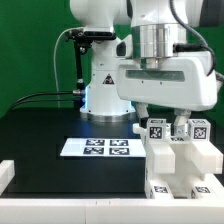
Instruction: Assemble chair
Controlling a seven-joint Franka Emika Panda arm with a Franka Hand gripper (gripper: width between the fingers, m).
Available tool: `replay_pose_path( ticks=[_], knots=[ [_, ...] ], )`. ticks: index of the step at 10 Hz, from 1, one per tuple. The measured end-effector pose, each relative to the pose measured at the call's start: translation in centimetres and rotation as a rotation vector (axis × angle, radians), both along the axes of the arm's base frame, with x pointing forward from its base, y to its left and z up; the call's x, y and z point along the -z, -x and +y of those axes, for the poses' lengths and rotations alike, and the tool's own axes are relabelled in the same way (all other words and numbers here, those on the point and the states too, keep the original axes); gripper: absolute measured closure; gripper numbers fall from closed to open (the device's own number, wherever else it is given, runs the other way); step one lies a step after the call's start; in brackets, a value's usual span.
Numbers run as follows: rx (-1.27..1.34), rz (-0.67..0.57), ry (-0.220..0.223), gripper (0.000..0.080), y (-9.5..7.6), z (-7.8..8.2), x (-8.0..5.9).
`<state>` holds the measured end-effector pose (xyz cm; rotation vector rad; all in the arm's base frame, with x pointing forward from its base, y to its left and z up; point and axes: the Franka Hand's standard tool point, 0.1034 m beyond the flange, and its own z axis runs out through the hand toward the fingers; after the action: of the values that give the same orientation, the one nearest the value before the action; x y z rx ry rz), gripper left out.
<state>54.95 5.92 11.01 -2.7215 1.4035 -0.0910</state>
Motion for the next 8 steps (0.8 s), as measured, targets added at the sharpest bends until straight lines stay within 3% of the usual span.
replay_pose_path(
  ticks=[4,5,7,8],
  knots=[
    [-0.408,-0.035,0.052,0.0151,-0.35,-0.79,-0.12],
    [-0.386,-0.032,0.05,0.0151,-0.31,-0.72,-0.04],
    [-0.366,-0.031,0.049,0.0416,-0.31,-0.74,-0.02],
    [-0.316,-0.03,0.043,0.0416,-0.3,-0.72,0.0]
  ],
)
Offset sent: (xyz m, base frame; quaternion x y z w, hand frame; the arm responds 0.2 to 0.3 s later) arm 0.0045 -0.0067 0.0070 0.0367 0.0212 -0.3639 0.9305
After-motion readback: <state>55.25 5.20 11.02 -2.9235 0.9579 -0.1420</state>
